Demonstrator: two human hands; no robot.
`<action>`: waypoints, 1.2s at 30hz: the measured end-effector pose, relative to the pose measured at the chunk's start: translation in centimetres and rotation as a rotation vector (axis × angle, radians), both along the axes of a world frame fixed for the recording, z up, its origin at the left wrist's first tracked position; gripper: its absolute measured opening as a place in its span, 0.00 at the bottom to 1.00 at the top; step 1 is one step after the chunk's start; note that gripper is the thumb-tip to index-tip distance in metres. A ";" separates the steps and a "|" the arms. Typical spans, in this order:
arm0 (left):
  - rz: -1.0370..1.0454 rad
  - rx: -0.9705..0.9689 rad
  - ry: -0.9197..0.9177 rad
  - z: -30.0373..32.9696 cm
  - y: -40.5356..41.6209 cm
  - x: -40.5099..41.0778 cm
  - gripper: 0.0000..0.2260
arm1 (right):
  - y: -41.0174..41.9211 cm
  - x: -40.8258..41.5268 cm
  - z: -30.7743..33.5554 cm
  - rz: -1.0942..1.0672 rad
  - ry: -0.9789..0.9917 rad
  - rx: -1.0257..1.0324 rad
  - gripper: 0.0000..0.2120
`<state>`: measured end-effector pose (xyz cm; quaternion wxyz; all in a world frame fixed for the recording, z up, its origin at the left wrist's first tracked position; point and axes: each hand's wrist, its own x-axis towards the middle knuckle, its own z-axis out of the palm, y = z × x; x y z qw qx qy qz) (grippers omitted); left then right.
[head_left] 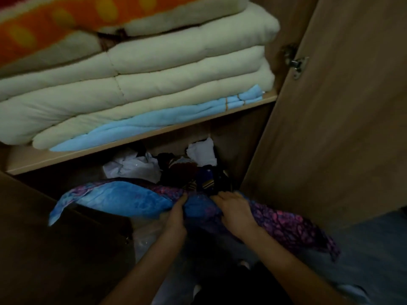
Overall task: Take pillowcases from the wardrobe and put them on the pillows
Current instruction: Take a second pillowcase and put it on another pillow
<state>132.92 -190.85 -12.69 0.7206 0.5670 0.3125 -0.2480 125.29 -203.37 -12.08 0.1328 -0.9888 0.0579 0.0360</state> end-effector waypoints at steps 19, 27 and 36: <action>-1.565 0.661 -1.674 9.4 -4.1 -8.3 0.34 | -5.4 -17.6 12.8 -0.121 -0.334 -0.168 0.18; -1.654 0.491 -1.773 12.2 -12.5 -18.2 0.25 | -9.6 -29.1 15.3 -0.316 -0.292 -0.253 0.21; -1.747 0.403 -1.925 15.2 -22.4 -29.0 0.16 | -14.8 -39.7 18.0 -0.643 -0.272 -0.370 0.18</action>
